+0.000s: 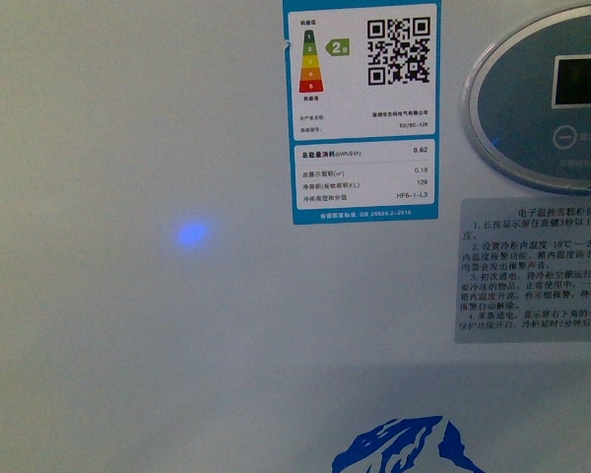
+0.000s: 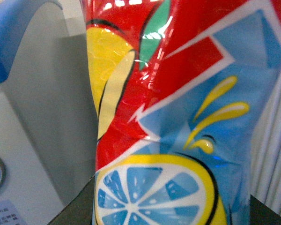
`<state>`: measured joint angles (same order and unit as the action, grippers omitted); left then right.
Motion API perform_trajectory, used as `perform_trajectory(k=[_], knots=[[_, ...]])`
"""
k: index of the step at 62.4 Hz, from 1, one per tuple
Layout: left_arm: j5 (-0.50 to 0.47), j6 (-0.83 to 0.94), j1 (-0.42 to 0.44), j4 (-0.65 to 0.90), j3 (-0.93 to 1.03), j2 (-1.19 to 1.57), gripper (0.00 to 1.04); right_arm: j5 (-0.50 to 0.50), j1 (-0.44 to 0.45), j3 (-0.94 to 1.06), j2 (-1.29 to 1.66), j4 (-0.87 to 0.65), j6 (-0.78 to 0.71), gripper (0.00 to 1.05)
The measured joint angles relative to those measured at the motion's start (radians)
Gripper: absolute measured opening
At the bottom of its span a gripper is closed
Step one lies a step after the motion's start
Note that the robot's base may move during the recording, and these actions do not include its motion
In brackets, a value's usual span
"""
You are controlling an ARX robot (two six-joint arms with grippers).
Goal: Put drink in fridge
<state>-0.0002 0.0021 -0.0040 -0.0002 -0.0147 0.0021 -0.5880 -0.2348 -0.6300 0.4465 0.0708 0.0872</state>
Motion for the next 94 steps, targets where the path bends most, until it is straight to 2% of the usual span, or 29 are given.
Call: perform_trajectory(k=[23,94], knots=[[0.0,0.0,0.0,0.0,0.0,0.0,0.97,-0.014,-0.126,0.061,-0.023,-0.048,-0.024,0.42],[0.0,0.0,0.0,0.0,0.0,0.0,0.97,-0.022,-0.128,0.07,-0.028,-0.049,-0.021,0.42]])
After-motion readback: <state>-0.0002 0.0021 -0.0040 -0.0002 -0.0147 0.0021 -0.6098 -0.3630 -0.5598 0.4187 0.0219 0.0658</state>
